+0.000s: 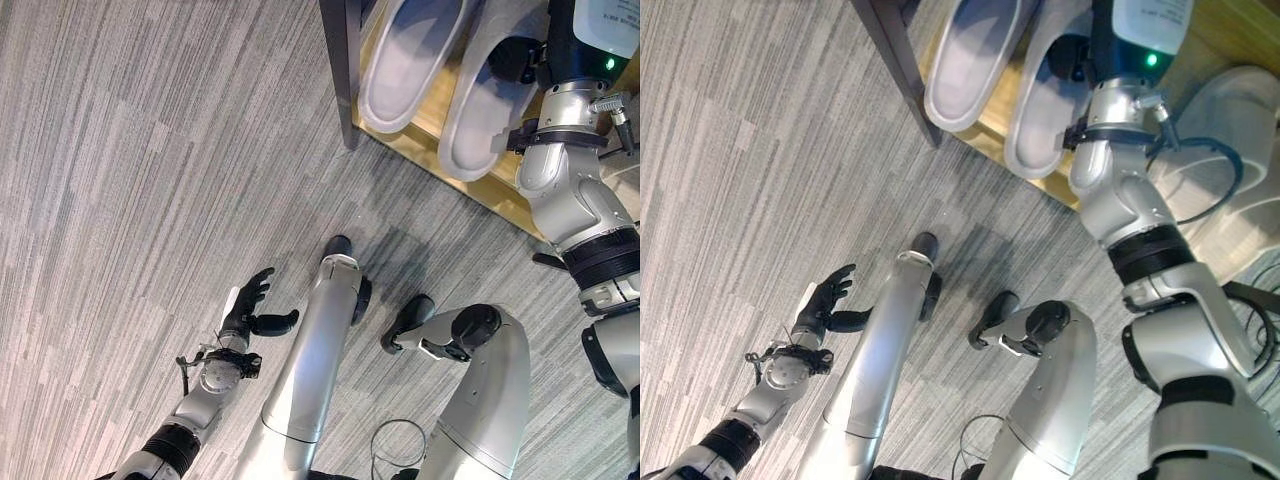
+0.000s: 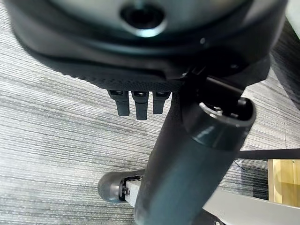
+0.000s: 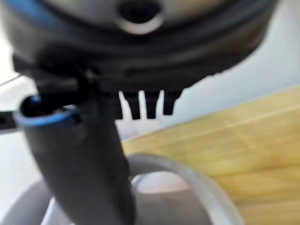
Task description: Arrange the slippers neatly on the shoe rack.
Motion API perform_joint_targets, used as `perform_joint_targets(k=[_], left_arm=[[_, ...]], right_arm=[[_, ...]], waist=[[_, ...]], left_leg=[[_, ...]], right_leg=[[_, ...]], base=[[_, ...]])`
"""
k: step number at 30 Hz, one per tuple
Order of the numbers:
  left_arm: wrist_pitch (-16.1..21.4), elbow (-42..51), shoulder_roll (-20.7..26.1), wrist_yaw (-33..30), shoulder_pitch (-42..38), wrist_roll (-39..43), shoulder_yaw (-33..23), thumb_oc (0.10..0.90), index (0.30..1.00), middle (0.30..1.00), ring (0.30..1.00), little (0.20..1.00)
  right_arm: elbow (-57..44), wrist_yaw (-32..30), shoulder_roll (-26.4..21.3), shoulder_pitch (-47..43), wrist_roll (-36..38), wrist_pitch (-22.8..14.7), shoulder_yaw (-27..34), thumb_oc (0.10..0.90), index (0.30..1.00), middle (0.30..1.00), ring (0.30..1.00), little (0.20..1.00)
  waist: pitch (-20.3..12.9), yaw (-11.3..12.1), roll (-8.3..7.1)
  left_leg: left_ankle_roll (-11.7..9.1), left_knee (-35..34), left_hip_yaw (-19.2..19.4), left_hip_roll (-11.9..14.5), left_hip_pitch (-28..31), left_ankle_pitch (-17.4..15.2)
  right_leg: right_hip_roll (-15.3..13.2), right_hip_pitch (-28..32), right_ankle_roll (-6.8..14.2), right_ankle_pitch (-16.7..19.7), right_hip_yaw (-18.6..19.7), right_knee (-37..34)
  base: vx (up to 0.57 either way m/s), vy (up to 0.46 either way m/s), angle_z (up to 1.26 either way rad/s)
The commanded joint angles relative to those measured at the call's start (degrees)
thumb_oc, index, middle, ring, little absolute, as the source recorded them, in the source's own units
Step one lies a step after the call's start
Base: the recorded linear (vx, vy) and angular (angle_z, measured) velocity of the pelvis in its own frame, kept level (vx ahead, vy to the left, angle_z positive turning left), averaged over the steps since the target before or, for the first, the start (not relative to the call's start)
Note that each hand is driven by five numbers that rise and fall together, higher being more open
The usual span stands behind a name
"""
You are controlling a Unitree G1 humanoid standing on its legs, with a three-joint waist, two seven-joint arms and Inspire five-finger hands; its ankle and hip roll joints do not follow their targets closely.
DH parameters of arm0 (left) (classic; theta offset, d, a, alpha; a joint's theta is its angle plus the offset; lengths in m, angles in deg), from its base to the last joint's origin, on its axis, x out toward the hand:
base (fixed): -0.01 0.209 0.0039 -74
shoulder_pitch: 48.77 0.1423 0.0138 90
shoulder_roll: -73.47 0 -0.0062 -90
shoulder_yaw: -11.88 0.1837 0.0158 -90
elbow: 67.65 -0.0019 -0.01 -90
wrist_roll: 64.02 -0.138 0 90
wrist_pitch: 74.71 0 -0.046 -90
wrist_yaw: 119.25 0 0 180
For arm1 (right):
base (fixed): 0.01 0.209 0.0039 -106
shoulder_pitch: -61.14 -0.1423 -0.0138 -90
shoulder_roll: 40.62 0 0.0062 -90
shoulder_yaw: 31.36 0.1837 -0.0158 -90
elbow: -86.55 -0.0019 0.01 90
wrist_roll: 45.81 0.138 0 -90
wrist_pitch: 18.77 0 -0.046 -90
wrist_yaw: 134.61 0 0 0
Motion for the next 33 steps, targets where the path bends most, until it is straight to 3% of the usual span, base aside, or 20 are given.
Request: perform_joint_targets(k=[1, 9, 14, 23, 27, 29, 30, 32, 33], left_arm=[[2.0, 3.1, -1.4, -1.8, 3.7, -1.0, -0.7, 0.800, 0.900, 0.900, 0.900, 0.900], [1.5, 3.6, -1.3, -2.1, 4.1, -1.5, -1.6, 0.800, 0.900, 0.900, 0.900, 0.900], [1.0, 3.7, -1.8, -2.7, 4.6, -2.3, -2.9, 0.800, 0.900, 0.900, 0.900, 0.900], [0.2, 3.2, -2.0, -3.9, 4.2, -4.0, -3.6, 0.800, 0.900, 0.900, 0.900, 0.900], [0.1, 2.9, -1.9, -4.2, 3.6, -3.9, -3.8, 0.800, 0.900, 0.900, 0.900, 0.900], [-0.2, 2.4, -2.1, -4.1, 2.9, -3.5, -3.6, 0.800, 0.900, 0.900, 0.900, 0.900], [-0.2, 2.4, -2.1, -4.1, 2.8, -3.5, -3.6, 0.800, 0.900, 0.900, 0.900, 0.900], [-0.8, 1.7, -2.3, -3.7, 2.1, -2.8, -3.3, 0.800, 0.900, 0.900, 0.900, 0.900], [-0.8, 1.7, -2.2, -3.7, 2.0, -2.8, -3.3, 0.800, 0.900, 0.900, 0.900, 0.900]], right_arm=[[-7.9, -2.7, -0.1, -0.2, -3.3, -2.1, 3.5, 0.800, 0.900, 0.900, 0.900, 0.900], [-12.5, -1.1, -0.6, 4.6, -4.5, -2.4, 5.2, 0.800, 0.900, 0.900, 0.900, 0.900], [-20.5, -1.7, 0.9, 12.8, -6.6, -3.2, 11.1, 0.800, 0.900, 0.900, 0.900, 0.900], [-33.6, -4.2, 7.5, 24.6, -5.0, -8.1, 18.9, 0.800, 0.900, 0.900, 0.900, 0.900], [-33.8, -3.5, 11.0, 26.5, -0.5, -10.4, 19.3, 0.800, 0.900, 0.900, 0.900, 0.900], [-31.6, -1.8, 14.2, 26.9, 7.1, -12.5, 18.8, 0.800, 0.900, 0.900, 0.900, 0.900], [-31.5, -1.7, 14.1, 26.8, 7.3, -12.6, 18.8, 0.800, 0.900, 0.900, 0.900, 0.900], [-29.1, 0.6, 17.7, 26.9, 17.4, -15.8, 18.3, 0.800, 0.900, 0.900, 0.900, 0.900], [-29.1, 0.6, 17.6, 26.8, 17.5, -15.8, 18.3, 0.800, 0.900, 0.900, 0.900, 0.900]], waist=[[-2.1, -0.7, 0.60], [-2.1, -1.8, -0.18], [-2.1, -3.2, -0.80], [-2.1, -5.1, -1.89], [-2.1, -5.3, -2.28], [-2.1, -5.5, -2.45], [-2.1, -5.5, -2.49], [-2.1, -5.5, -2.48], [-2.1, -5.6, -2.50]], left_leg=[[1.2, -3.0, -1.0, 1.7, 3.1, -7.3], [1.0, -3.6, -1.1, 2.2, 3.1, -6.9], [1.0, -5.1, -1.2, 2.4, 3.1, -6.0], [0.9, -9.6, -1.5, 2.8, 3.1, -3.4], [0.5, -12.2, -2.2, 2.8, 3.1, -2.0], [0.4, -13.8, -2.4, 2.7, 3.1, -1.0], [0.4, -13.9, -2.4, 2.7, 3.1, -0.9], [0.5, -15.0, -2.5, 2.7, 3.1, -0.3], [0.5, -15.1, -2.5, 2.7, 3.1, -0.2]], right_leg=[[3.8, 0.1, 1.1, 8.9, 3.5, -7.4], [4.2, -0.3, 1.3, 9.7, 3.9, -8.0], [4.6, -0.5, 1.6, 10.6, 3.9, -9.1], [5.1, -0.1, 2.3, 13.1, 3.0, -13.6], [5.2, 0.5, 2.7, 14.3, 1.9, -16.5], [5.6, 0.8, 3.0, 14.9, 1.3, -17.8], [5.6, 0.8, 3.0, 15.0, 1.3, -17.9], [5.7, 0.7, 3.1, 15.4, 1.1, -18.7], [5.7, 0.7, 3.1, 15.5, 1.1, -18.7]], base=[[-0.02, 0.003, -0.03], [0.00, 0.000, 0.00], [-0.04, -0.004, -0.02], [-0.05, 0.010, -0.07], [-0.06, 0.005, -0.03], [-0.06, -0.003, 0.03], [-0.04, 0.005, 0.07], [-0.05, 0.012, 0.03], [-0.05, 0.009, 0.01]])
